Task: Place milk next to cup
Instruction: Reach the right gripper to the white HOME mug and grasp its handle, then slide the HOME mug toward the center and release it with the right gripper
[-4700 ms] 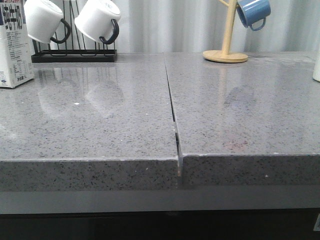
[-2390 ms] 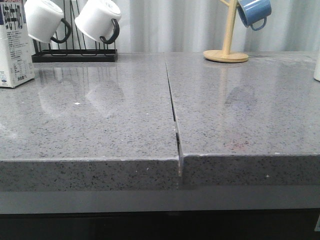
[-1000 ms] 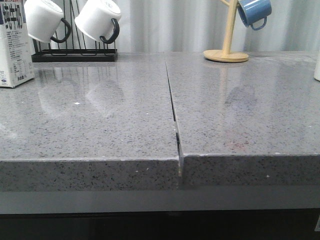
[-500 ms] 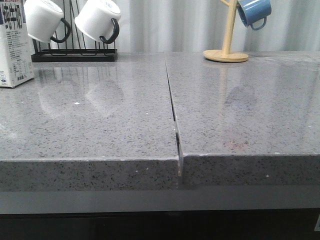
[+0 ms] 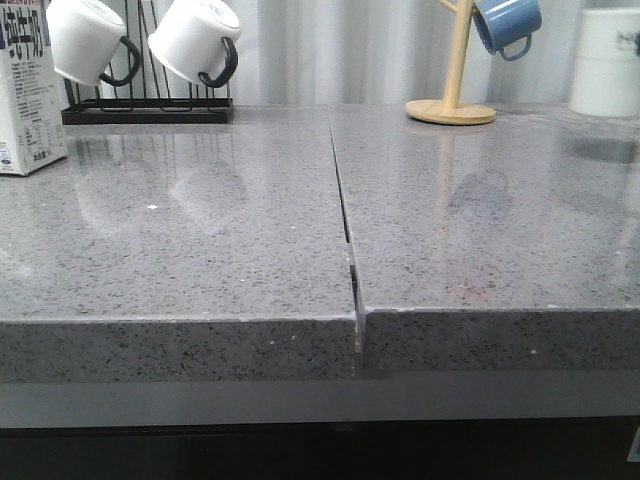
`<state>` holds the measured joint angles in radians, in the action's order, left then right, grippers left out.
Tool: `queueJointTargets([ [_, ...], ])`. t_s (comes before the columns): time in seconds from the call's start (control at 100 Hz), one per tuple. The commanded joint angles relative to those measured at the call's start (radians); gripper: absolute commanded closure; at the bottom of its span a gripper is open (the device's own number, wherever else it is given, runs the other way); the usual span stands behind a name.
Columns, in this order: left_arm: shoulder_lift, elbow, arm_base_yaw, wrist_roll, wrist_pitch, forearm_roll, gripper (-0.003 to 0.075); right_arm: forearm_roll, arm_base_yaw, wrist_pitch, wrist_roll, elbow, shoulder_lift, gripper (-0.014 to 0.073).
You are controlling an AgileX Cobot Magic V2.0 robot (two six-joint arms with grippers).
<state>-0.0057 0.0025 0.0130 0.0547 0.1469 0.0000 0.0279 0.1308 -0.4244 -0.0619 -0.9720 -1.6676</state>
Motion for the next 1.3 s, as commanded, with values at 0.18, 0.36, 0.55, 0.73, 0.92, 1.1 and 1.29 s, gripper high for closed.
queueJointTargets([
  [0.18,-0.032,0.042,-0.003,0.006,-0.086,-0.013,0.0741,-0.013,-0.215,-0.057,-0.007,-0.028,0.088,0.0662],
  [0.36,-0.032,0.042,-0.003,0.006,-0.086,-0.013,0.0741,-0.042,-0.343,-0.063,-0.007,-0.028,0.084,0.0662],
  [0.55,-0.032,0.042,-0.003,0.006,-0.086,-0.013,0.0741,-0.054,-0.423,-0.086,-0.007,-0.028,0.061,0.0659],
  [0.73,-0.032,0.042,-0.003,0.006,-0.086,-0.013,0.0741,-0.065,-0.479,-0.118,-0.011,-0.028,0.015,0.0659],
  [0.92,-0.032,0.042,-0.003,0.006,-0.086,-0.013,0.0741,-0.066,-0.505,-0.131,-0.017,-0.028,-0.024,0.0659],
  [1.1,-0.032,0.042,-0.003,0.006,-0.086,-0.013,0.0741,-0.066,-0.506,-0.133,-0.017,-0.026,-0.056,0.0659],
  [1.29,-0.032,0.042,-0.003,0.006,-0.086,-0.013,0.0741,-0.066,-0.506,-0.133,-0.017,-0.026,-0.066,0.0659],
])
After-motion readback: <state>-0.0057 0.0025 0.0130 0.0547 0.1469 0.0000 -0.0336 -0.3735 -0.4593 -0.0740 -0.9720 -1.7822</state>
